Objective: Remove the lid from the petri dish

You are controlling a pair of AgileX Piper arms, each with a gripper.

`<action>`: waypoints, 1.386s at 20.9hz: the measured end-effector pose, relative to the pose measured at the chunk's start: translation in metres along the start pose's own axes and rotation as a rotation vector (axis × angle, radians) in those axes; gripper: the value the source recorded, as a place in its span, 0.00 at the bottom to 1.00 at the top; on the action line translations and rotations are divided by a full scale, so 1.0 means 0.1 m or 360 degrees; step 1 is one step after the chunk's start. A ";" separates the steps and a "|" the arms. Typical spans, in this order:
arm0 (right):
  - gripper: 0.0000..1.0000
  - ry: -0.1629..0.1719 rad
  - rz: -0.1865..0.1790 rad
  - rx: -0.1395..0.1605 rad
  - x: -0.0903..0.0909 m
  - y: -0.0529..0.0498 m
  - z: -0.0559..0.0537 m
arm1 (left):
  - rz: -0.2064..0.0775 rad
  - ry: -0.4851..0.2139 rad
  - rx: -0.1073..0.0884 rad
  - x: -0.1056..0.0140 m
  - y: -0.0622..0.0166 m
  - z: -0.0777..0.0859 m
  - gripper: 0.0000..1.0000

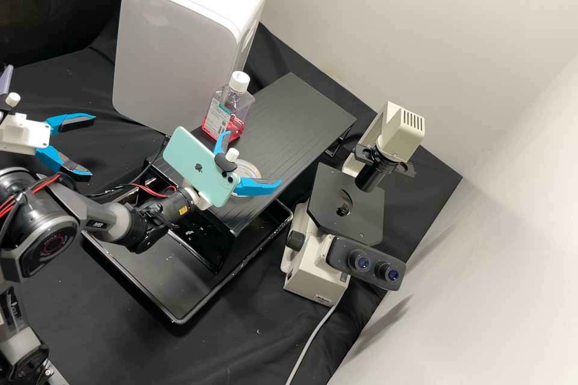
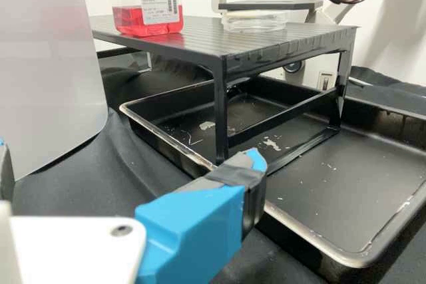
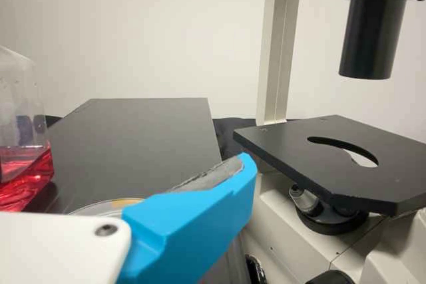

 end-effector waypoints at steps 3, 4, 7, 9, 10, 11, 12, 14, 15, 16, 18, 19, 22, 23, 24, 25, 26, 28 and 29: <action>1.00 0.0000 0.0000 0.0000 0.00 0.00 0.00 | 0.0000 0.0000 -0.0003 0.00 0.000 0.00 1.00; 1.00 0.0000 0.0000 0.0000 0.00 0.00 0.00 | 0.0000 0.0000 -0.0003 0.00 0.000 0.00 1.00; 1.00 0.0000 0.0000 0.0000 0.00 0.00 0.00 | 0.0000 0.0000 -0.0003 0.00 0.000 0.00 1.00; 1.00 0.0000 0.0000 0.0000 0.00 0.00 0.00 | 0.0000 0.0000 -0.0003 0.00 0.000 0.00 1.00; 1.00 0.0000 0.0000 0.0000 0.00 0.00 0.00 | 0.0000 0.0000 -0.0003 0.00 0.000 0.00 1.00; 1.00 0.0002 0.0002 0.0000 -0.01 0.00 0.00 | 0.0000 0.0000 -0.0003 0.00 0.000 0.00 1.00; 1.00 0.0001 0.0002 -0.0001 -0.03 -0.01 0.01 | 0.0000 0.0000 -0.0003 0.00 0.000 0.00 1.00; 1.00 -0.0007 -0.0006 -0.0001 -0.06 -0.02 0.03 | 0.0000 0.0000 -0.0003 0.00 0.000 0.00 1.00; 1.00 -0.0010 -0.0008 -0.0001 -0.09 -0.03 0.03 | 0.0000 0.0000 -0.0003 0.00 0.000 0.00 1.00; 1.00 -0.0009 -0.0007 -0.0002 -0.11 -0.03 0.04 | 0.0000 0.0000 -0.0003 0.00 0.000 0.00 1.00; 1.00 -0.0018 -0.0016 -0.0002 -0.15 -0.05 0.06 | 0.0000 0.0000 -0.0003 0.00 0.000 0.00 1.00; 1.00 -0.0025 -0.0026 -0.0002 -0.18 -0.07 0.07 | 0.0000 0.0000 -0.0003 0.00 0.000 0.00 1.00; 1.00 -0.0037 -0.0062 -0.0003 -0.23 -0.12 0.09 | 0.0000 0.0000 -0.0003 0.00 0.000 0.00 1.00; 1.00 -0.0034 -0.0064 -0.0003 -0.23 -0.13 0.08 | 0.0000 0.0000 -0.0003 0.00 0.000 0.00 1.00; 1.00 -0.0032 -0.0066 -0.0003 -0.23 -0.13 0.08 | 0.0000 0.0000 -0.0003 0.00 0.000 0.00 1.00; 1.00 -0.0032 -0.0066 -0.0003 -0.23 -0.13 0.08 | 0.0000 0.0000 -0.0003 0.00 0.000 0.00 1.00; 1.00 -0.0032 -0.0066 -0.0003 -0.23 -0.13 0.08 | 0.0000 0.0000 -0.0003 0.00 0.000 0.00 1.00; 1.00 -0.0040 -0.0062 0.0007 -0.23 -0.14 0.08 | 0.0000 0.0000 -0.0003 0.00 0.000 0.00 1.00; 1.00 -0.0045 -0.0061 0.0008 -0.22 -0.15 0.09 | 0.0000 0.0000 -0.0003 0.00 0.000 0.00 1.00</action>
